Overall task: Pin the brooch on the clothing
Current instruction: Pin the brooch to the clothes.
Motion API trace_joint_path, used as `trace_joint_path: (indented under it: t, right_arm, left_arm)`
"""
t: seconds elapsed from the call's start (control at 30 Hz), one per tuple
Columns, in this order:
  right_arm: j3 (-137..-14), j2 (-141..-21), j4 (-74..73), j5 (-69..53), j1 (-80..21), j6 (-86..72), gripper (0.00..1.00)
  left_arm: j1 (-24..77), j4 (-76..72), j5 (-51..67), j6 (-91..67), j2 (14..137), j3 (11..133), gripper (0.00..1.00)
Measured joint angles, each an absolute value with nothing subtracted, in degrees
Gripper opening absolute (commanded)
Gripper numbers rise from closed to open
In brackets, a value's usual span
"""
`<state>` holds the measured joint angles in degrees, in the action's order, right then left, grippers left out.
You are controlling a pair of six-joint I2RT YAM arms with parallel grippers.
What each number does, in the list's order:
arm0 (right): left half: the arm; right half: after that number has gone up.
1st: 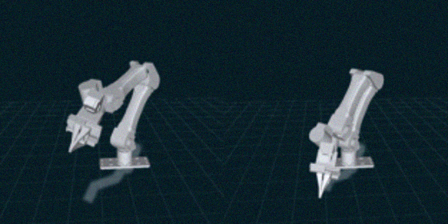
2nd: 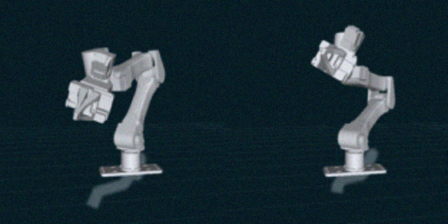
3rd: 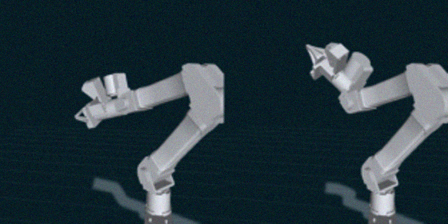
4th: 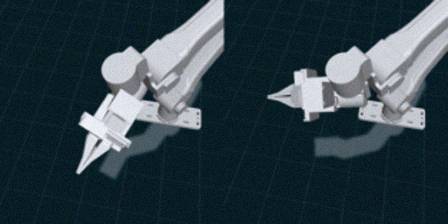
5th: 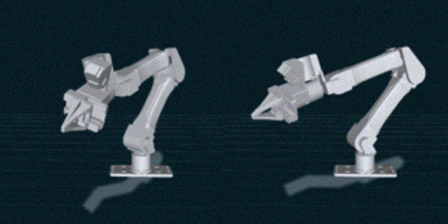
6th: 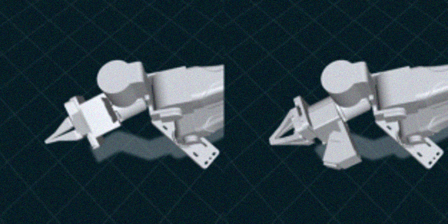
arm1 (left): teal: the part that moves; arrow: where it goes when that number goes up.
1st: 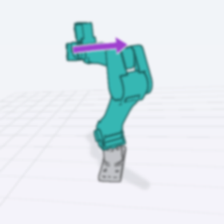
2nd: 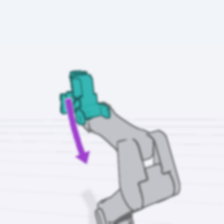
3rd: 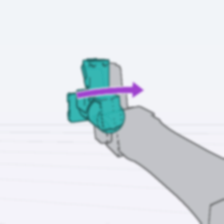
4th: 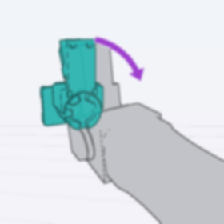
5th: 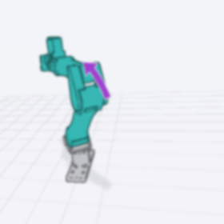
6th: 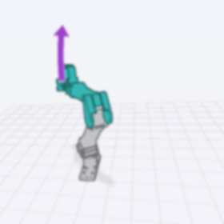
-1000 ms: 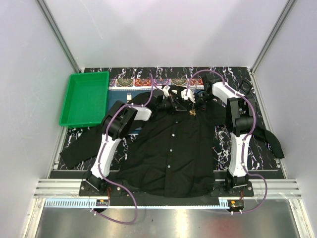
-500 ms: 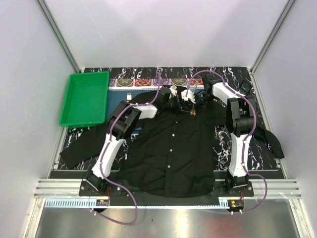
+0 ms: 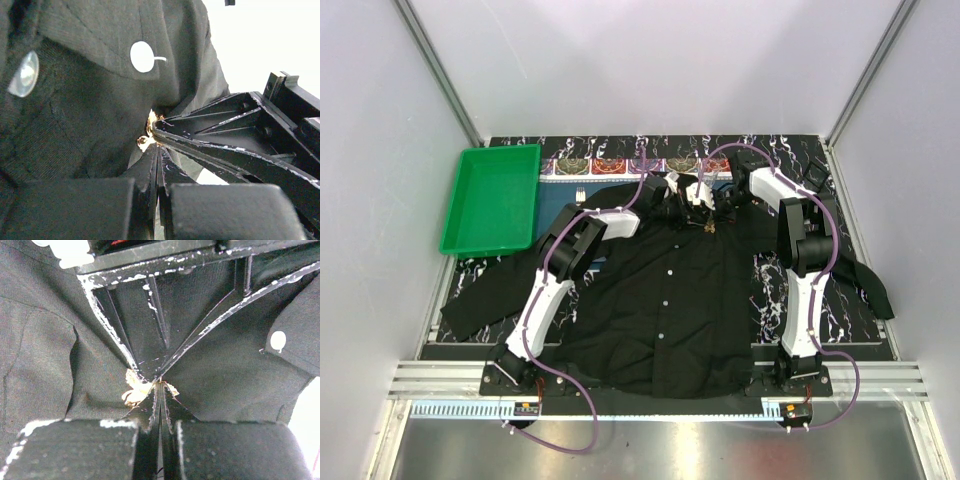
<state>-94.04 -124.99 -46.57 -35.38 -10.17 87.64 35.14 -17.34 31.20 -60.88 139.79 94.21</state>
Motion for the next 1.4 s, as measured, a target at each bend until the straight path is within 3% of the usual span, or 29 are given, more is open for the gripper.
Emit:
trace_joint_path:
  t: [0.8, 1.13, 1.4]
  right_arm:
    - [-93.6, -124.77, -46.15, -35.4, -10.17, 87.94, 0.03]
    - [-92.79, -124.33, -45.3, -35.51, -10.17, 88.79, 0.15]
    - [-92.75, -124.25, -44.36, -35.46, -10.17, 88.88, 0.3]
  left_arm:
    - [34.68, -18.26, 31.33, -61.23, 140.75, 95.61, 0.0]
    - [35.38, -8.43, 28.84, -56.42, 140.75, 100.16, 0.0]
    - [35.94, -2.48, 25.19, -52.56, 140.75, 102.8, 0.0]
